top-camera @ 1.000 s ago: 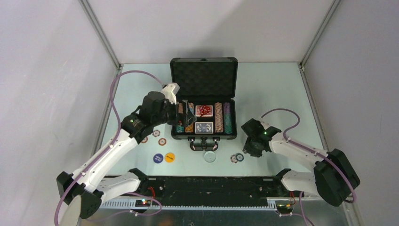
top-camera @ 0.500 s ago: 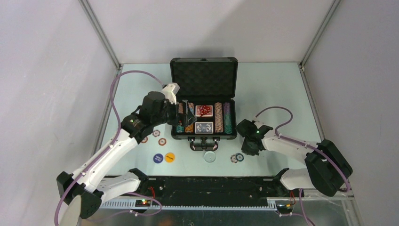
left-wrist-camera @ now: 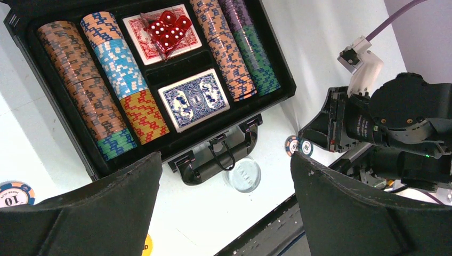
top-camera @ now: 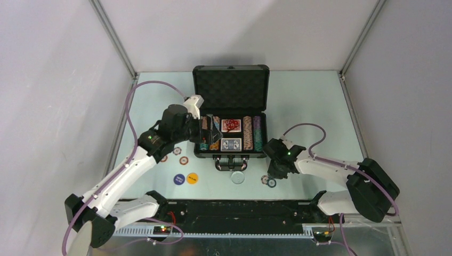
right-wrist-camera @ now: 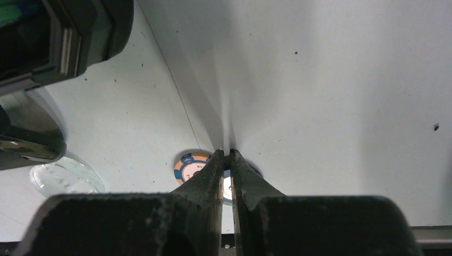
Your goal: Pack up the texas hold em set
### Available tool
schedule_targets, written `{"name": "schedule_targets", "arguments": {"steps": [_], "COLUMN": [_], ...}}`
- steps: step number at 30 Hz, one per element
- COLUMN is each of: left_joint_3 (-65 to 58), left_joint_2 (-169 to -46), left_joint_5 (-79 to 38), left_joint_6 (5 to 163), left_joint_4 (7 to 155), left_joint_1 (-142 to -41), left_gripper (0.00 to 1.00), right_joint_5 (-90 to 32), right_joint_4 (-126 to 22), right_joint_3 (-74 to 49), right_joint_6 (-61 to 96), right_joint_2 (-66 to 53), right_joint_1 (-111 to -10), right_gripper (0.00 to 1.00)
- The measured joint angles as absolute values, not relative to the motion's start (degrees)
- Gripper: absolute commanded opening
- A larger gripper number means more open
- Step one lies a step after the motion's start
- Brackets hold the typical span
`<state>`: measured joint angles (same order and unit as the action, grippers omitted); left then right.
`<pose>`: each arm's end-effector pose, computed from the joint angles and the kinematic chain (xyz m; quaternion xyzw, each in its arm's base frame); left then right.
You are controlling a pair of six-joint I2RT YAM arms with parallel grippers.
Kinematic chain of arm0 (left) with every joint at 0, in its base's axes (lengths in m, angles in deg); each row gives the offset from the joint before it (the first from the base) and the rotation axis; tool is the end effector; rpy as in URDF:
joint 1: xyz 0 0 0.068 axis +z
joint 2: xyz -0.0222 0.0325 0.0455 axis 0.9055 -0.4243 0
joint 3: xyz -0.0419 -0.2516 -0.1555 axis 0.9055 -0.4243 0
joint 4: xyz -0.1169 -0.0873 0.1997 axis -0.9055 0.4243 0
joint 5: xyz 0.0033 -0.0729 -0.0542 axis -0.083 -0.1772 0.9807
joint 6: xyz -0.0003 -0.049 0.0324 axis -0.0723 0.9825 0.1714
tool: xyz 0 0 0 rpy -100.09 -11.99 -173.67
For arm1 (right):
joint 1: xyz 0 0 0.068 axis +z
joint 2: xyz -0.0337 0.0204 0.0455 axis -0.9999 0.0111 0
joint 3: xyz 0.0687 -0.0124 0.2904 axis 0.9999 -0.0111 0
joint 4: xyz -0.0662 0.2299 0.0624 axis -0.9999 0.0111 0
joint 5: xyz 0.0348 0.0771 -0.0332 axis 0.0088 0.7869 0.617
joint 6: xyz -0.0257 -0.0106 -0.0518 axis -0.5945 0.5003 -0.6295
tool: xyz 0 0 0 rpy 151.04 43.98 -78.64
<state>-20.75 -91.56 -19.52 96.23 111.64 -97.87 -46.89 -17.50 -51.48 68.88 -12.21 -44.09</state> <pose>0.1661 -0.1160 0.3439 0.1080 0.8687 -0.2904 0.3865 0.1437 0.1345 0.1869 0.1225 0.9785 0.0574 0.1555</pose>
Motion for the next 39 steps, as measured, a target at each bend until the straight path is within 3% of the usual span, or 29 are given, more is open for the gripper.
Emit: {"name": "schedule_targets", "arguments": {"steps": [16,24,39], "left_joint_3": [-20.75,-20.75,-20.75], "left_joint_2": [-91.56,-91.56,-91.59], "left_joint_5": [-19.56,-19.54,-19.5], "left_joint_6": [96.23,96.23,96.25], "left_joint_4": [111.62,111.62,111.62], "left_joint_1": [-97.87,-97.87,-97.82], "left_gripper": [0.95,0.95,0.95], "right_joint_5": [-48.84,-50.61,-49.84], "right_joint_4": [-13.28,-5.85,-5.92], "right_joint_3": [-52.97,-52.97,-55.87], "right_joint_6": [68.47,67.75,67.64], "right_joint_2": [-21.02,-21.46,-20.3], "right_joint_1": [-46.71,-47.43,-43.41], "right_gripper": [0.2,0.04,0.03]}}
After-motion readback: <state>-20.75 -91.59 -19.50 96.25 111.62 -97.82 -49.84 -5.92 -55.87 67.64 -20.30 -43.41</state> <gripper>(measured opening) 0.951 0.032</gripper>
